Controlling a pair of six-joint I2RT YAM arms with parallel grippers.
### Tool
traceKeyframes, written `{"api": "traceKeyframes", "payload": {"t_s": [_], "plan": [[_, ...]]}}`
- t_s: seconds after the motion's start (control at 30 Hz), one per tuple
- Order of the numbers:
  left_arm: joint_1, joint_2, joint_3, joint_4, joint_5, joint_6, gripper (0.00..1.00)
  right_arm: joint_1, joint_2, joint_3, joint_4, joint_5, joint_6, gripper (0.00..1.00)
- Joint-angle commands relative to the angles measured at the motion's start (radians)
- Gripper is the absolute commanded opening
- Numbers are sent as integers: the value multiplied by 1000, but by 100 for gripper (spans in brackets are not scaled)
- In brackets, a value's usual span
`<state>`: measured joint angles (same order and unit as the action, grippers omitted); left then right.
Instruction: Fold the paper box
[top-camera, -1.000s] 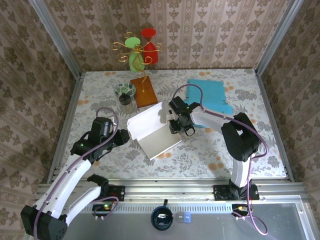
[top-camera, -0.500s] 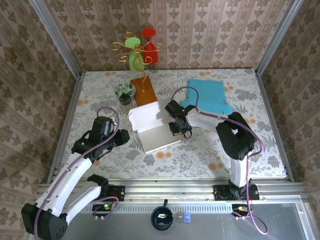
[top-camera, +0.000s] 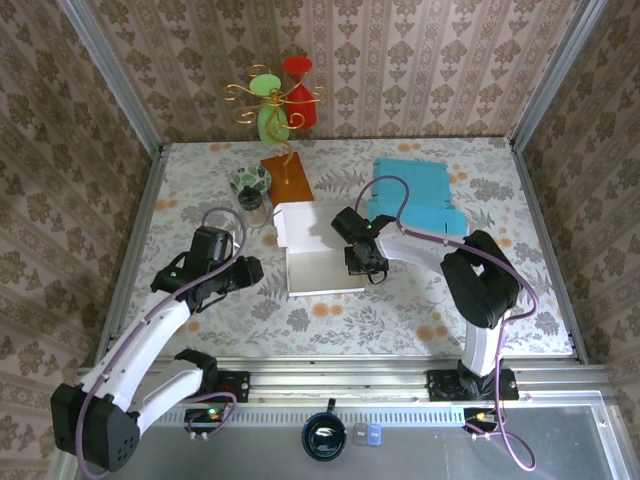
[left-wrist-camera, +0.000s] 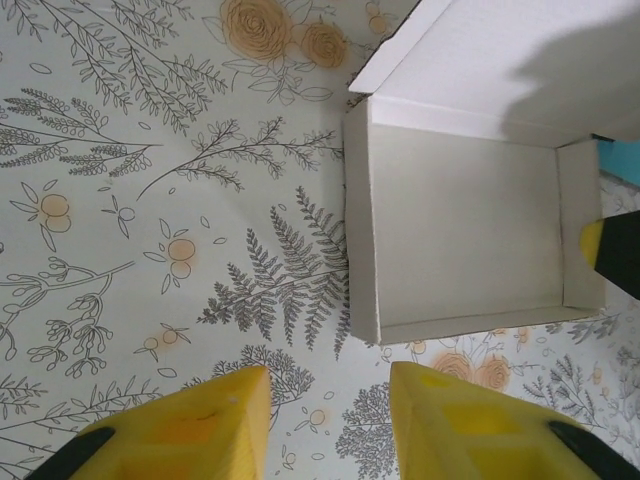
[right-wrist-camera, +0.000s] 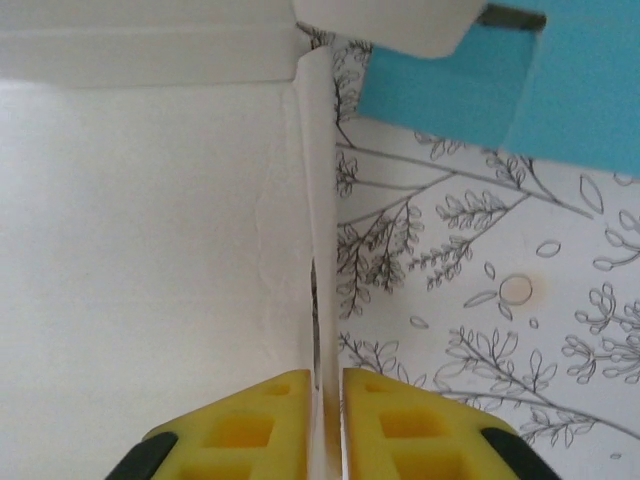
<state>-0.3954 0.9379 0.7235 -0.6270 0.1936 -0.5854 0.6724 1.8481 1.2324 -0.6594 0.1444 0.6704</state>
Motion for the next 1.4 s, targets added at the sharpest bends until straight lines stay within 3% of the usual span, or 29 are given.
{"api": "traceKeyframes", "payload": {"t_s": [0.0, 0.17, 0.43, 0.6, 0.7, 1.07, 1.37], "plan": [[19, 45, 55, 15, 40, 67, 39, 4, -49, -15, -20, -47, 87, 24], [30, 113, 120, 10, 66, 168, 45, -13, -140, 5, -42, -60, 8, 37], [43, 257, 255, 27, 116, 415, 53, -177, -335, 35, -84, -239, -357, 45], [62, 377, 341, 68, 158, 526, 54, -300, -284, 122, -143, -432, -531, 48], [95, 460, 390, 76, 210, 553, 55, -322, -194, 204, -204, -457, -594, 47], [116, 599, 459, 104, 295, 604, 54, -341, -55, 338, -185, -481, -596, 47], [84, 684, 535, 89, 264, 591, 49, -341, -16, 361, -180, -506, -600, 40]]}}
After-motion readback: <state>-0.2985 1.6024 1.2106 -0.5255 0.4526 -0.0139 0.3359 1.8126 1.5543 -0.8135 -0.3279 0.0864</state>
